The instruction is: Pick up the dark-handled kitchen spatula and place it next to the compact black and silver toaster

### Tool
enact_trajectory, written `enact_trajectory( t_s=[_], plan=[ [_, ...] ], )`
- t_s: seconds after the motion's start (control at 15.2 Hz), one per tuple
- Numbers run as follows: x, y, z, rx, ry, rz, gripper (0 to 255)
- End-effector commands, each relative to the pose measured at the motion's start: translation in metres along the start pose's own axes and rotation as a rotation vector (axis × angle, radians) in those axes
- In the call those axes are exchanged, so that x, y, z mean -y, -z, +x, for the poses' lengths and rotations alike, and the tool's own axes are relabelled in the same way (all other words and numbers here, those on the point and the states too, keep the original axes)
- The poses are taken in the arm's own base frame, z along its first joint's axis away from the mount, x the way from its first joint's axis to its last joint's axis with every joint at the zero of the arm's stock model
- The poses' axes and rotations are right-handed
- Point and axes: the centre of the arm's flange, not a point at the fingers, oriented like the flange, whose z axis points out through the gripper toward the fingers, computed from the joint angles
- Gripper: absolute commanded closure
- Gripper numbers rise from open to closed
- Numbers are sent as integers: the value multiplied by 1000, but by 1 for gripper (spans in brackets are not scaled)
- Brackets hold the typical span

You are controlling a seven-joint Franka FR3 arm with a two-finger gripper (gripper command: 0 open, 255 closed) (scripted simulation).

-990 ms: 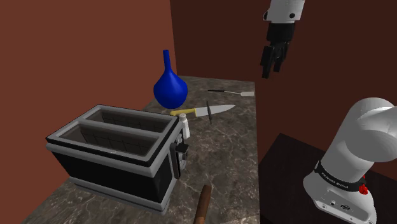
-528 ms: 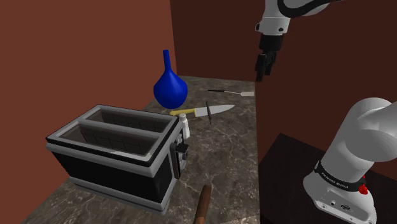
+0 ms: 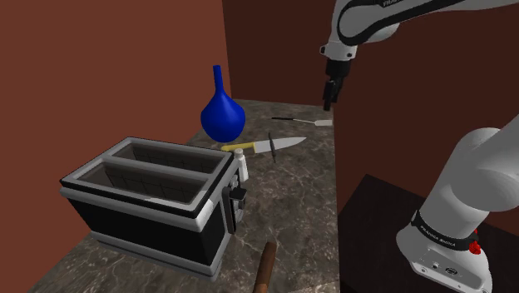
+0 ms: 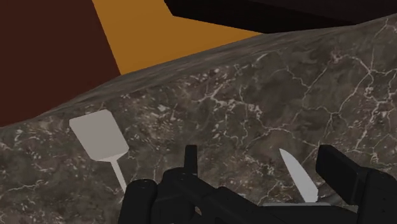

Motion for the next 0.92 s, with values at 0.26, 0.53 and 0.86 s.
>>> enact_trajectory(
  t_s=[0.26, 0.53, 0.86],
  plan=[
    [-54, -37, 44, -16, 91, -4, 0],
    [-86, -61, 76, -27, 151, -6, 0],
    [-124, -90, 120, -40, 225, -8, 0]
  ],
)
